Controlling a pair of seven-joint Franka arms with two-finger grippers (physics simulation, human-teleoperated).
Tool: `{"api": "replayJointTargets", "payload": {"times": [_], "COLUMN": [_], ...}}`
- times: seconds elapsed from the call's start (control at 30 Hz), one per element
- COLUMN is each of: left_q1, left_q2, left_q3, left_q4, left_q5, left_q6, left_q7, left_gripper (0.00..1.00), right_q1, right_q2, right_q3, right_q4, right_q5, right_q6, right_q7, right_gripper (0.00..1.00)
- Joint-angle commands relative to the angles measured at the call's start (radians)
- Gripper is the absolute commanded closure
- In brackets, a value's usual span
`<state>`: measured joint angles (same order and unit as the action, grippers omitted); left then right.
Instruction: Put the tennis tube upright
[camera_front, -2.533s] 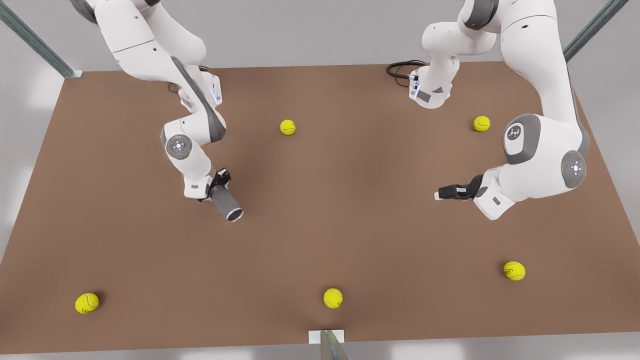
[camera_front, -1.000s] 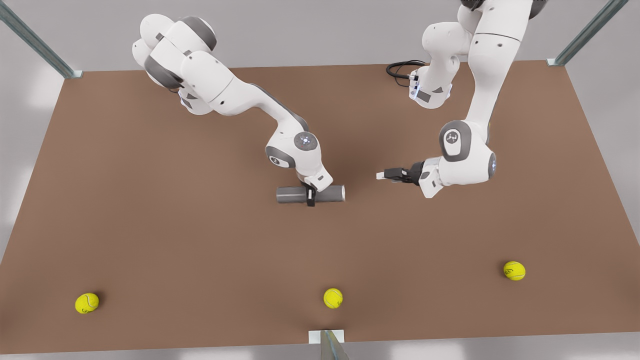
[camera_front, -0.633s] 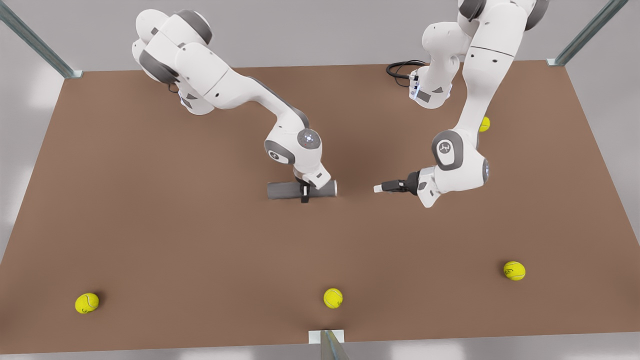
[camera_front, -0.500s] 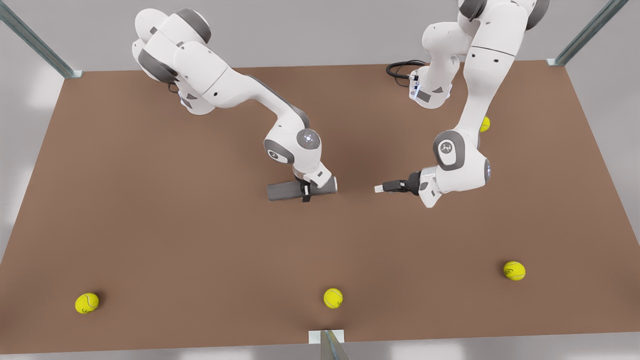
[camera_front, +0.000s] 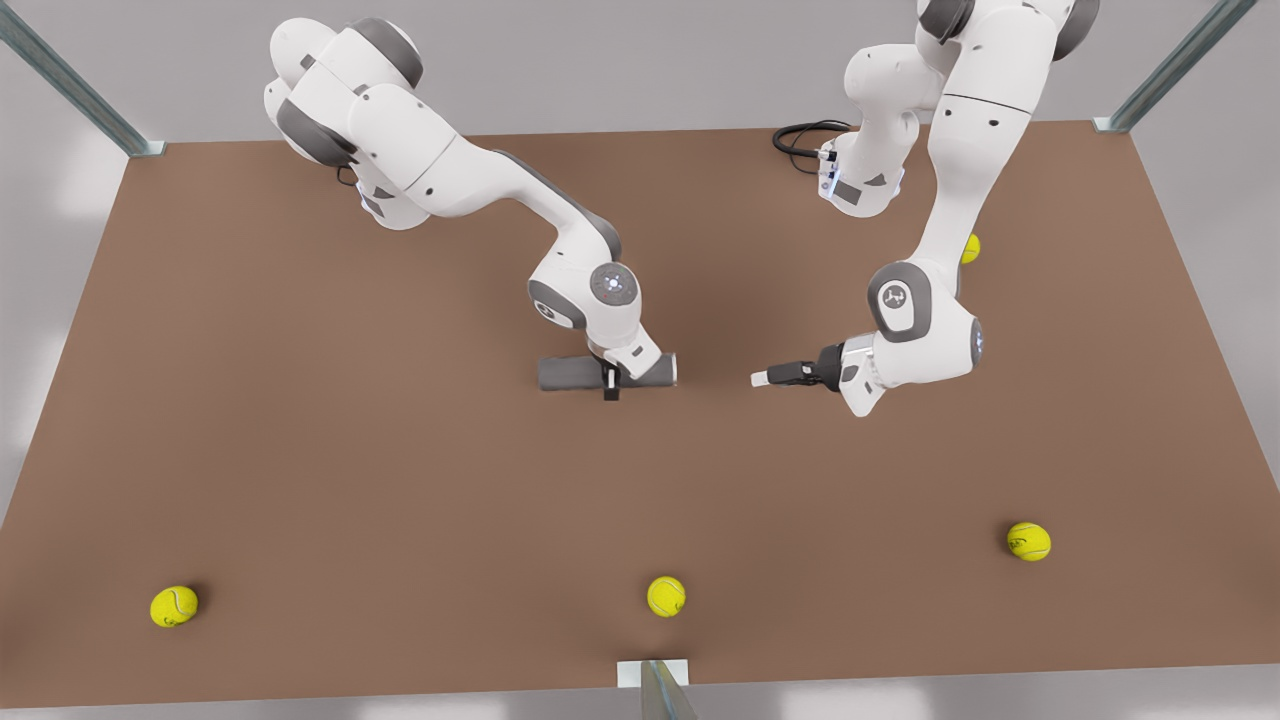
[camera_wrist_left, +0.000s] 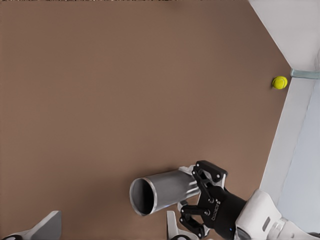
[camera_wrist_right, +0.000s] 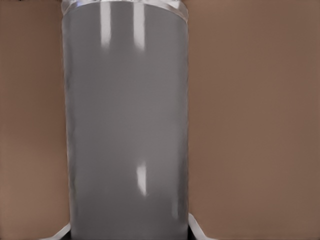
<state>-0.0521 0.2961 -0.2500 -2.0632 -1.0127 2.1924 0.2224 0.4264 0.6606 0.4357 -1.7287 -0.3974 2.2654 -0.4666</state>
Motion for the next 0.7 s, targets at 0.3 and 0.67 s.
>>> {"api": "replayJointTargets", "payload": {"times": [0.3, 0.67], "left_q1": [0.003, 0.011], "left_q2": [0.003, 0.001], "left_q3": [0.0, 0.0], "left_q4": [0.0, 0.0], "left_q5": [0.002, 0.005], "left_q6": [0.0, -0.005], "left_q7": [0.0, 0.0], "left_gripper": [0.01, 0.01], "right_q1": [-0.003, -0.011], "right_q2": [-0.015, -0.006], "right_q3": [0.0, 0.006], "right_q4": [0.001, 0.021], "right_q5": [0.02, 0.066], "right_q6": [0.002, -0.072], "right_q7": [-0.06, 0.016], "right_gripper": [0.41, 0.0]}}
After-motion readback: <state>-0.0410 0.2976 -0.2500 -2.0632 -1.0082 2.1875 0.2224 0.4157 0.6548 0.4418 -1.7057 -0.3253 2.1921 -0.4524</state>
